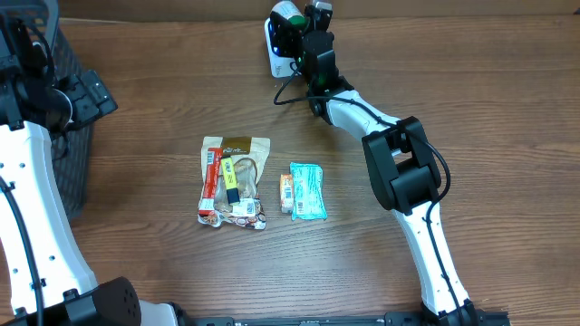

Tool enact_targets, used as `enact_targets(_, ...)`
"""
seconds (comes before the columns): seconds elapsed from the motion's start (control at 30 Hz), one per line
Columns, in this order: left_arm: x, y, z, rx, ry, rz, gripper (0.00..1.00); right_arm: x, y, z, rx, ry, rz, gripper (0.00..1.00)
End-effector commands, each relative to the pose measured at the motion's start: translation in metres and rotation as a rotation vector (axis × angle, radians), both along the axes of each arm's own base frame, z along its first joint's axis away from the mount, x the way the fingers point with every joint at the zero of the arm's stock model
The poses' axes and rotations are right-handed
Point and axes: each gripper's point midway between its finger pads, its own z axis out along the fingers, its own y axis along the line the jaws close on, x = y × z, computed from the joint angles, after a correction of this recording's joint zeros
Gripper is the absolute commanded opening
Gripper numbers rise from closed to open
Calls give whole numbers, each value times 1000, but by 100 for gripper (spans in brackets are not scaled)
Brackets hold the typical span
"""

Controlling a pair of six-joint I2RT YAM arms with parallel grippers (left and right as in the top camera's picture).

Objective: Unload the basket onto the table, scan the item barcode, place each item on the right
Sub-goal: 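Hold the jar label in front of the scanner window, then move the jar back and lower it onto the table at right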

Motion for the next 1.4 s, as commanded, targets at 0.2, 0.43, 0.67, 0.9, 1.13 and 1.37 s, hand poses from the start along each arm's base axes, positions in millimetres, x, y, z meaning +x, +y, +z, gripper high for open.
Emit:
enact_targets(0.2, 0, 0, 8, 7, -21, -7, 100, 3, -4, 12, -58, -17, -24, 4)
enact_targets(0.43, 0, 0, 8, 7, -21, -7, 100, 2, -4, 75, 15, -175, -29, 4)
enact_targets(0.67, 0, 0, 8, 7, -21, -7, 100, -18, -16, 180, -56, -294, -37, 4)
enact_targets(0.9, 0, 0, 8, 7, -21, -7, 100, -66, -41, 244, -147, -126, -25, 4)
enact_targets(1.13, 0, 0, 8, 7, -21, -7, 100, -143, -93, 245, -280, 194, -23, 4)
enact_targets(1.37, 0, 0, 8, 7, -21, -7, 100, -233, -171, 180, -435, 664, -60, 4)
